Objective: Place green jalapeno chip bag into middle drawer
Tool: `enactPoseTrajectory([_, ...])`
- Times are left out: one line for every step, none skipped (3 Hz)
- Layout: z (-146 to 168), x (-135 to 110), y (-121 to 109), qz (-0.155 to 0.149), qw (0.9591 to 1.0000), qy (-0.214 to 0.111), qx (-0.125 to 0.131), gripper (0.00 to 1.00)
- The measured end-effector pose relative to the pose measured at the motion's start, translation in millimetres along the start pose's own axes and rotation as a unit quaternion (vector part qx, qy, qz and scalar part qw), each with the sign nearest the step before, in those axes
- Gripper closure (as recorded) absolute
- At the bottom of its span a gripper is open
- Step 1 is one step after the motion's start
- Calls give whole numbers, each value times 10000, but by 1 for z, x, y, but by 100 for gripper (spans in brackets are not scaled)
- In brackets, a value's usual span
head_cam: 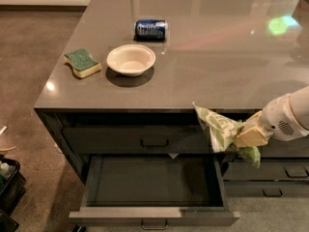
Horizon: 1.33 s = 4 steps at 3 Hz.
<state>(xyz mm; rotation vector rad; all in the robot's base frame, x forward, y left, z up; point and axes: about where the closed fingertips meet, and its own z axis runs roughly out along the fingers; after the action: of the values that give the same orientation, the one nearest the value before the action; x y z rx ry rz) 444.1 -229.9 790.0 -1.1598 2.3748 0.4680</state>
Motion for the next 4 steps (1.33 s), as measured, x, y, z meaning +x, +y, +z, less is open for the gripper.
enactPoseTrajectory([35,51,9,583,9973,-130,-421,100])
enactPoseTrajectory([84,126,20,1475,9855,-4,-844,100])
enactPoseTrajectory([135,159,17,1859,9754,164,-1177,100])
enactPoseTrajectory([189,149,9,1734,9730,308,-1492,100])
